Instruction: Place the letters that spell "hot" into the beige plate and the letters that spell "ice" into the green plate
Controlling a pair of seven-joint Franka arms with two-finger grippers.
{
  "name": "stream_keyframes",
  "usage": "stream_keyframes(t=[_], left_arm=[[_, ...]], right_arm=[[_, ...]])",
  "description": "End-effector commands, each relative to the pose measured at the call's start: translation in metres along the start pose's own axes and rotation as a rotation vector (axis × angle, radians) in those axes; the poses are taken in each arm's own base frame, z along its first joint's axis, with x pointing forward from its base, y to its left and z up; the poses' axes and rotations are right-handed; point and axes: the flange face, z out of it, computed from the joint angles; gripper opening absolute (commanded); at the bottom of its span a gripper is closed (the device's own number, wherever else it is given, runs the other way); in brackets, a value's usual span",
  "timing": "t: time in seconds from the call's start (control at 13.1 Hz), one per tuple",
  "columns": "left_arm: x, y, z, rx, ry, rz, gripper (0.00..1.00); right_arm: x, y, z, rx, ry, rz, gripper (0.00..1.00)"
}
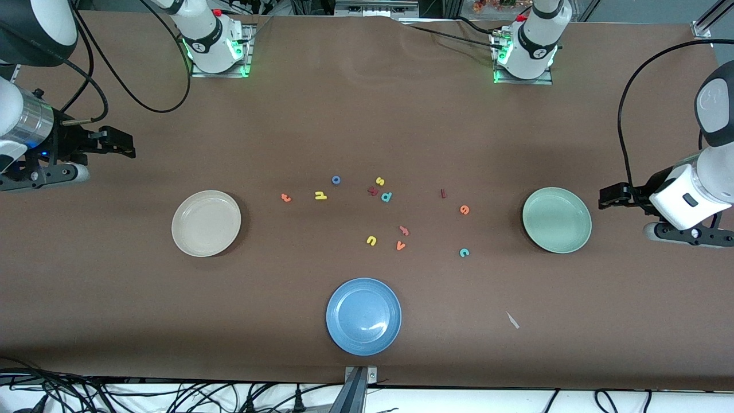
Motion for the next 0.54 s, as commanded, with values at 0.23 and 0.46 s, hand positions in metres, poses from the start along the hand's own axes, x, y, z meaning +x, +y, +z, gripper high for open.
stream_keyframes(t=[0.23,0.46], left_arm=[[-0.0018,-0.0029,0.0006,-0.019,0.003,0.02,0.99],[-0.0018,-0.0029,0.0006,-0.019,0.003,0.02,0.99]], right_arm=[[-0.0023,0.0036,-0.0078,-0.011,-0.002,-0.004,1.0],[-0.0019,0.0042,-0.0062,-0.008,-0.005,-0.004,1.0]])
